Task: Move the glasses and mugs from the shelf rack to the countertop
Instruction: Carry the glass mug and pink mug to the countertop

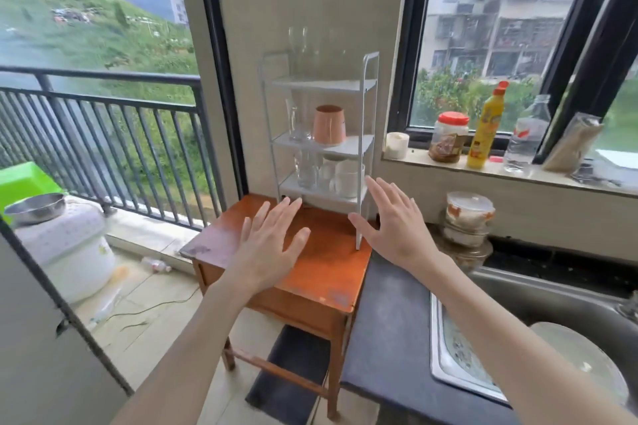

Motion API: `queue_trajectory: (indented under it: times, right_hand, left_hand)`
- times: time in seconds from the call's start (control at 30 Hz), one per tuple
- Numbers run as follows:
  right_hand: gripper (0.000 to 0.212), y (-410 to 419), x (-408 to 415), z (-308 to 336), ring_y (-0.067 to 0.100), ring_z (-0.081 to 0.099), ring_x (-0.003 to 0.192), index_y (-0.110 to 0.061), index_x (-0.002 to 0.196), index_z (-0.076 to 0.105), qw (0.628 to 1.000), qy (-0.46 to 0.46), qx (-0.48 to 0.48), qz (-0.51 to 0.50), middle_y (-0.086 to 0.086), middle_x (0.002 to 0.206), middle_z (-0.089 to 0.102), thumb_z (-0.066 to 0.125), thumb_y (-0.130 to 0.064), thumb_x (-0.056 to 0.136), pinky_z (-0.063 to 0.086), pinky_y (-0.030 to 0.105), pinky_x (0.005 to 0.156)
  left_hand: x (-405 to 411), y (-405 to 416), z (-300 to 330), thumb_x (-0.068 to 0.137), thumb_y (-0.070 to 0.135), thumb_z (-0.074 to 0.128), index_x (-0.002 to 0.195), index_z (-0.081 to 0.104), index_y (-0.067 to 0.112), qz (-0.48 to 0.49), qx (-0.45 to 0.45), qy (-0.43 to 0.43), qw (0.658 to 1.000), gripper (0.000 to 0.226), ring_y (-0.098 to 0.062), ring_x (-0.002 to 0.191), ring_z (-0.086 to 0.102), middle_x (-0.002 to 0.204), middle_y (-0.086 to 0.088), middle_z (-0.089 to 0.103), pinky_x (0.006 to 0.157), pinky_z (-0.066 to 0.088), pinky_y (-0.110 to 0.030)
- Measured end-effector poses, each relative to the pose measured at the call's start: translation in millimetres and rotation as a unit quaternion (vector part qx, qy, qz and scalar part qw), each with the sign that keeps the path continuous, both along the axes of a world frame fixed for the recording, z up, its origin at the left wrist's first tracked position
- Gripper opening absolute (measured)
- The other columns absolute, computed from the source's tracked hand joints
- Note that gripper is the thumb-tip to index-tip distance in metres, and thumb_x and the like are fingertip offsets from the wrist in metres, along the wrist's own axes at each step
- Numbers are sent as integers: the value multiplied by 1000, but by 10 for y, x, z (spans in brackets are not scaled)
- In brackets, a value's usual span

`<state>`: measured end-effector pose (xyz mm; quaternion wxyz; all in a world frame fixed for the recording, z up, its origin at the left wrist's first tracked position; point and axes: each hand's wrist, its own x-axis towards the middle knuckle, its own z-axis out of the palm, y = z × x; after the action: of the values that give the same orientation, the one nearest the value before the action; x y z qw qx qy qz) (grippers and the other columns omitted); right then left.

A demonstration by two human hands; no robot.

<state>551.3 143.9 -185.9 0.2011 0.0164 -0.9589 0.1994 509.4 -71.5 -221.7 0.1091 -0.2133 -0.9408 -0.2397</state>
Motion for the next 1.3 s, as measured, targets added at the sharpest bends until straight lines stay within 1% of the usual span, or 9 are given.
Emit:
queue_trajectory:
  times: [0.2, 0.5, 0.67, 0.8, 0.93, 1.0, 1.07, 1.2, 1.3]
  right_hand:
    - [71, -92, -941, 39, 22, 18, 142, -22, 147, 15, 999, -3, -38, 35, 4, 153, 26, 47, -48, 89, 23, 39, 115]
    - [72, -145, -2448, -3, 21, 25, 139, -21, 147, 13, 990, -12, -144, 4, 5, 151, 28, 51, -41, 90, 22, 33, 110]
    - [59, -140, -3197, 6, 24, 43, 125, -17, 141, 29, 967, 24, -244, -64, 8, 135, 45, 54, -32, 90, 29, 23, 91]
    - [40, -103, -3594, -23, 22, 55, 112, -13, 126, 46, 949, 29, -281, -138, 3, 115, 58, 51, -29, 91, 36, 18, 73]
    - [28, -49, -3813, -34, 23, 59, 91, -10, 103, 59, 946, -3, -277, -170, 5, 100, 65, 44, -31, 92, 38, 16, 63]
    - [30, -52, -3885, -20, 27, 61, 93, -6, 97, 63, 926, 3, -336, -175, 11, 99, 68, 46, -31, 92, 47, 30, 75]
    - [28, -70, -3935, 4, 33, 62, 93, -1, 89, 64, 894, 11, -406, -188, 17, 95, 68, 49, -25, 90, 51, 45, 87]
    - [27, -103, -4015, 6, 23, 57, 78, -10, 68, 54, 854, 29, -485, -184, 6, 73, 56, 48, -22, 92, 52, 50, 89]
    - [29, -179, -4007, -25, 19, 55, 76, -17, 69, 45, 859, 48, -482, -167, -1, 72, 51, 40, -26, 96, 54, 37, 75]
  left_hand:
    - [-875, -33, -4, 93, 51, 28, 144, 11, 39, 14, 21, -26, 999, 56, -13, 144, -1, 157, 10, 13, 117, 3, -46]
    - [-2479, -25, 10, 92, 52, 31, 145, 11, 35, -45, 58, -30, 997, 59, -14, 144, 3, 157, 6, 14, 117, 4, -40]
    - [-3291, 168, 164, 91, 52, 37, 145, 17, 28, -95, 197, -66, 973, 63, -12, 141, 15, 153, 4, 23, 106, 12, -26]
    - [-3747, 322, 260, 90, 50, 41, 143, 26, 22, -113, 282, -81, 949, 61, -12, 135, 31, 148, 3, 35, 110, 26, -34]
    - [-3993, 407, 274, 91, 41, 46, 128, 44, 24, -129, 323, -75, 935, 41, -7, 115, 50, 117, 17, 53, 94, 40, -25]
    - [-4058, 467, 295, 91, 37, 49, 118, 50, 27, -135, 355, -93, 920, 29, 1, 102, 54, 106, 18, 57, 78, 41, -9]
    - [-4108, 529, 329, 91, 34, 50, 105, 52, 29, -145, 395, -133, 897, 15, 3, 92, 58, 99, 11, 65, 67, 40, -1]
    - [-4178, 633, 357, 94, 26, 45, 87, 54, 25, -144, 459, -154, 863, 12, 0, 65, 62, 64, 13, 65, 60, 42, -6]
    - [-4172, 717, 348, 96, 19, 37, 79, 47, 19, -149, 482, -151, 850, 20, 1, 50, 45, 59, 7, 46, 55, 39, -12]
